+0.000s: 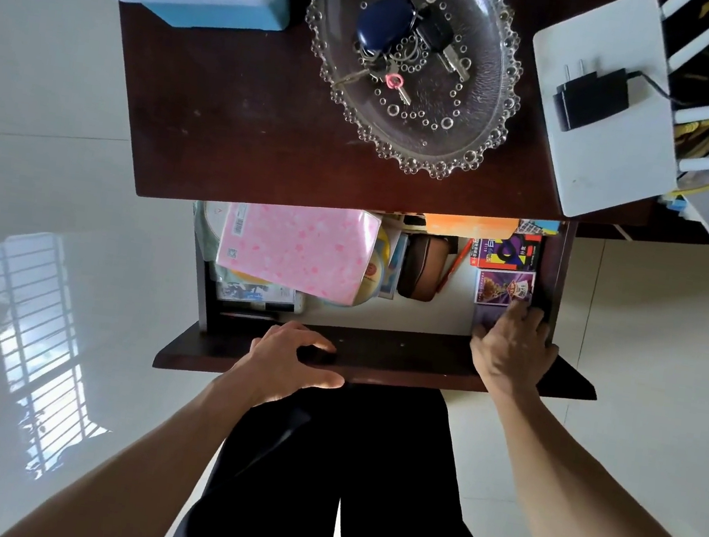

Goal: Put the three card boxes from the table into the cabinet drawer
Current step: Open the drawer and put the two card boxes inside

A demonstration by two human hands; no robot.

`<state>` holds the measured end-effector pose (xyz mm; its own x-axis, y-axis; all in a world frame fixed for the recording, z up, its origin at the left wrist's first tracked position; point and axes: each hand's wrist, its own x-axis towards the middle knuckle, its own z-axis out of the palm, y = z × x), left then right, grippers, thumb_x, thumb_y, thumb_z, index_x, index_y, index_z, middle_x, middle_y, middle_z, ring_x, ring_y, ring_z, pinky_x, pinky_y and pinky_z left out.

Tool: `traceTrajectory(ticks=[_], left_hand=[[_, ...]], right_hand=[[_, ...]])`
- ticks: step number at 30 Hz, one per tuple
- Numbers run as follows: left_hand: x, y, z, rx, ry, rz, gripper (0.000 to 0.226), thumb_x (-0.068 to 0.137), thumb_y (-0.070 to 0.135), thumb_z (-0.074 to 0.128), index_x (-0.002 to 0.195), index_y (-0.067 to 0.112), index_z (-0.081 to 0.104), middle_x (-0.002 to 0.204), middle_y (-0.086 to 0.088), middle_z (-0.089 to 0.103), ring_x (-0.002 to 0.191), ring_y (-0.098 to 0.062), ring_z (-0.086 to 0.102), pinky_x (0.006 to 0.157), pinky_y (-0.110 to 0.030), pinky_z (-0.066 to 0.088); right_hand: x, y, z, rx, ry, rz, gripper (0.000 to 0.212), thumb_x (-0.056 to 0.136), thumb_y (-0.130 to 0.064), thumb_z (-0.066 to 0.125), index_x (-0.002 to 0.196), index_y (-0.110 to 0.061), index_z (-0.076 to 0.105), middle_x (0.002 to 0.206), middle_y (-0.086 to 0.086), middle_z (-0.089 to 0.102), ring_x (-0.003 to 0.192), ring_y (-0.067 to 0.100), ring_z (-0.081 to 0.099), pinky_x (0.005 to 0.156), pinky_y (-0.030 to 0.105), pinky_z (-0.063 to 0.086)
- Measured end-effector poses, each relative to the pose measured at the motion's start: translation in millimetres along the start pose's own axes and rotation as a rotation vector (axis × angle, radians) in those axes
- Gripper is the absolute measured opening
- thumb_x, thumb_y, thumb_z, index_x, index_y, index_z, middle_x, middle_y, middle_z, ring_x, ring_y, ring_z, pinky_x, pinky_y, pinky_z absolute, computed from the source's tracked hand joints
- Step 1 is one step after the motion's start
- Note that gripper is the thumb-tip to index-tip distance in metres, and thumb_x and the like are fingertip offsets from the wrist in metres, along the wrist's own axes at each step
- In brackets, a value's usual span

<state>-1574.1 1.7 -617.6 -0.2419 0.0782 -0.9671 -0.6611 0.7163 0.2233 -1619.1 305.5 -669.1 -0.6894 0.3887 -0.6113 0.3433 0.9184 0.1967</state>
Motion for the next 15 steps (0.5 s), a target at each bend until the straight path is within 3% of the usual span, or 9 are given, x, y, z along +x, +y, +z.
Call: traceTrajectory(ticks=[2,4,6,15], left_hand=[[-1,0,0,-0.004,0.002,-0.002,0.056,0.049,0.076,0.073,0.100,0.058,0.060,0.126,0.016,0.044,0.125,-0.022,0.041,0.108,-0.048,0.039],[-1,0,0,-0.008,0.002,-0.004,0.057,0.049,0.075,0.074,0.102,0.057,0.061,0.122,0.016,0.043,0.124,-0.023,0.041,0.108,-0.048,0.039],[-2,1,-1,-0.013,-0.004,-0.006,0.057,0.049,0.075,0.074,0.102,0.057,0.061,0.120,0.015,0.042,0.124,-0.024,0.041,0.109,-0.048,0.039],[0,-2,3,-0.032,0.009,-0.008,0.056,0.048,0.074,0.074,0.099,0.060,0.060,0.120,0.016,0.042,0.124,-0.024,0.041,0.108,-0.049,0.039]], right_hand=[[1,2,1,0.046,0.009,-0.102,0.079,0.089,-0.037,0.072,0.151,-0.008,0.034,0.149,0.023,0.045,0.132,0.041,0.051,0.103,0.055,0.049],[4,3,3,0.020,-0.091,-0.200,0.088,0.092,-0.039,0.067,0.161,-0.016,0.019,0.165,0.020,0.024,0.147,0.041,0.036,0.111,0.056,0.041],[6,5,6,-0.030,-0.167,-0.244,0.092,0.094,-0.042,0.062,0.164,-0.020,0.006,0.169,0.019,0.011,0.152,0.041,0.025,0.115,0.057,0.037],[9,14,2,-0.100,-0.289,-0.203,0.086,0.098,-0.050,0.050,0.163,-0.025,-0.001,0.169,0.021,0.012,0.152,0.042,0.026,0.116,0.057,0.034]])
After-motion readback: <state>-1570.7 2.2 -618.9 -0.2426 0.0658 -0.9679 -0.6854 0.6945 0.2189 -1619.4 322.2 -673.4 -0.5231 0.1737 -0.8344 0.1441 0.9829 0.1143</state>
